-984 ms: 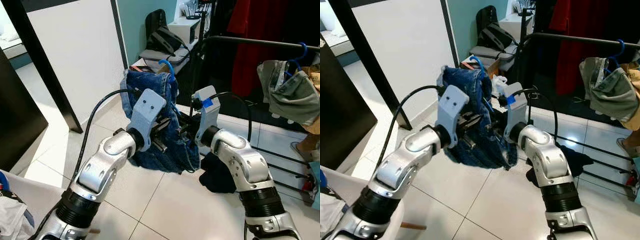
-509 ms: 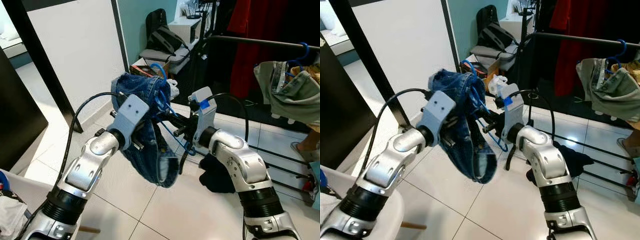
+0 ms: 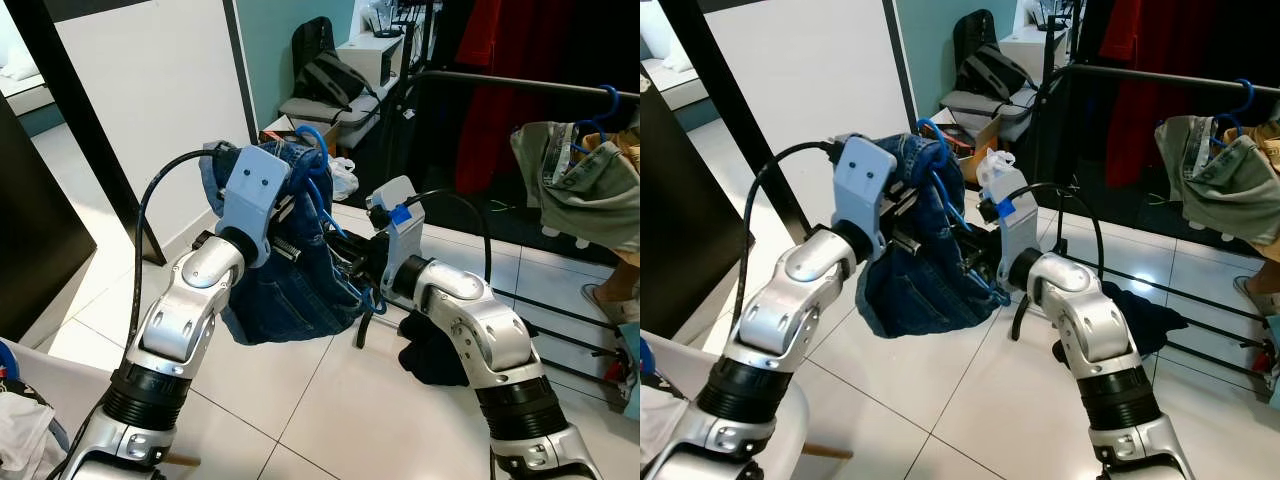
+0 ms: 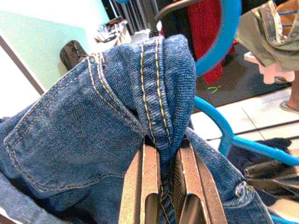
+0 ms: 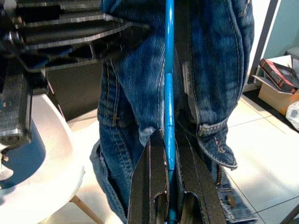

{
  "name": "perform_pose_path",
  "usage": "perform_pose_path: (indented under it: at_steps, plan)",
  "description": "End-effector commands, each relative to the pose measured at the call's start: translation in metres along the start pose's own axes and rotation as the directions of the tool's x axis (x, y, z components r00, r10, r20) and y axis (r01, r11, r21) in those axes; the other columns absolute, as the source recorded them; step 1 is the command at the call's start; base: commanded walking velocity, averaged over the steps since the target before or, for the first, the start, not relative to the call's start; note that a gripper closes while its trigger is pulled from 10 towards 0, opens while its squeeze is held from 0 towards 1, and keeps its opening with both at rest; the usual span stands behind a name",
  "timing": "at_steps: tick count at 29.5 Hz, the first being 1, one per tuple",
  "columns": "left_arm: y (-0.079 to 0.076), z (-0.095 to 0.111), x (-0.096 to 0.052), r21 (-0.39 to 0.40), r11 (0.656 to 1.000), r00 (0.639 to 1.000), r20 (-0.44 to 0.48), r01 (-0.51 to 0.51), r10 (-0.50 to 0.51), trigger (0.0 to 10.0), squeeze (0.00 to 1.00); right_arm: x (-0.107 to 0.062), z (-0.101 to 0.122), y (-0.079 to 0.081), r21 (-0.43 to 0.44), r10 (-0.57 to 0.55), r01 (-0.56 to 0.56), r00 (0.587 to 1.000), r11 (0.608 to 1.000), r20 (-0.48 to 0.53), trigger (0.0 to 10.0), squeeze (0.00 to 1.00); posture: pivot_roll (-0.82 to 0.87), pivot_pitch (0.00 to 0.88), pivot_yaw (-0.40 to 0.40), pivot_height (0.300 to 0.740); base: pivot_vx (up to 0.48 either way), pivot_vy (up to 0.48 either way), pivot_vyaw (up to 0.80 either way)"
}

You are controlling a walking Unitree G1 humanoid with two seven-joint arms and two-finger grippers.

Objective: Hang hanger

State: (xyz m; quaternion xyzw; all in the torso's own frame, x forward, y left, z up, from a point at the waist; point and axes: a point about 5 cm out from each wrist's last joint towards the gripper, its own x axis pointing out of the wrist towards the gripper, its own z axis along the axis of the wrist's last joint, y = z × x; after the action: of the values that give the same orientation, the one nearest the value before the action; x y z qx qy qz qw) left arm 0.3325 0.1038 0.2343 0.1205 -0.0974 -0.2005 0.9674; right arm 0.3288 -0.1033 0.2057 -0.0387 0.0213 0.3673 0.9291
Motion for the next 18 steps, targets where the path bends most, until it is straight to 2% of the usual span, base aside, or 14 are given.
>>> perform_pose_path:
  at_steps: [1, 5, 6, 7, 9, 12, 13, 18]
  plan:
    - [0.000, 0.005, -0.002, 0.027, 1.000, 0.999, 0.036, -0.003, 0.002, 10.0, 0.00, 0.001, 0.007, 0.004, -0.011, 0.016, -0.015, 0.999, 1.000, 0.039, 10.0, 0.00, -0.05, 0.000, 0.069, 0.740, 0.000, 0.000, 0.00]
    - [0.001, 0.002, -0.002, 0.048, 0.999, 1.000, 0.017, -0.004, 0.003, 10.0, 0.00, 0.001, 0.008, 0.003, -0.009, 0.010, -0.009, 0.999, 1.000, 0.044, 10.0, 0.00, -0.05, 0.000, 0.069, 0.740, 0.000, 0.000, 0.00]
    - [0.003, -0.005, -0.003, 0.079, 0.997, 1.000, -0.022, -0.008, 0.010, 10.0, 0.00, 0.000, 0.009, 0.001, -0.009, 0.000, 0.001, 0.999, 1.000, 0.050, 10.0, 0.00, -0.05, 0.000, 0.069, 0.740, 0.000, 0.000, 0.00]
    - [0.003, -0.005, -0.003, 0.079, 0.997, 1.000, -0.022, -0.008, 0.010, 10.0, 0.00, 0.000, 0.009, 0.001, -0.009, 0.000, 0.001, 0.999, 1.000, 0.050, 10.0, 0.00, -0.05, 0.000, 0.069, 0.740, 0.000, 0.000, 0.00]
    - [0.010, -0.021, -0.005, 0.129, 0.991, 0.994, -0.105, -0.026, 0.039, 10.0, 0.00, -0.002, 0.012, -0.002, -0.008, -0.014, 0.015, 0.998, 1.000, 0.062, 10.0, 0.00, -0.05, 0.000, 0.072, 0.740, 0.000, 0.000, 0.00]
    - [0.013, -0.025, -0.006, 0.140, 0.990, 0.991, -0.127, -0.030, 0.048, 10.0, 0.00, -0.003, 0.012, -0.002, -0.008, -0.017, 0.017, 0.998, 1.000, 0.064, 10.0, 0.00, -0.05, 0.000, 0.071, 0.740, 0.000, 0.000, 0.00]
    - [0.014, -0.027, -0.007, 0.128, 0.992, 0.990, -0.136, -0.023, 0.040, 10.0, 1.00, -0.003, 0.013, -0.003, -0.009, -0.018, 0.018, 0.998, 1.000, 0.066, 10.0, 0.00, -0.05, 0.000, 0.070, 0.740, 0.000, 0.000, 0.00]
    - [0.012, -0.023, -0.007, 0.111, 0.994, 0.993, -0.119, -0.007, 0.020, 10.0, 1.00, -0.003, 0.014, -0.002, -0.010, -0.014, 0.015, 0.997, 1.000, 0.074, 10.0, 0.00, -0.05, 0.000, 0.070, 0.740, 0.000, 0.000, 0.00]
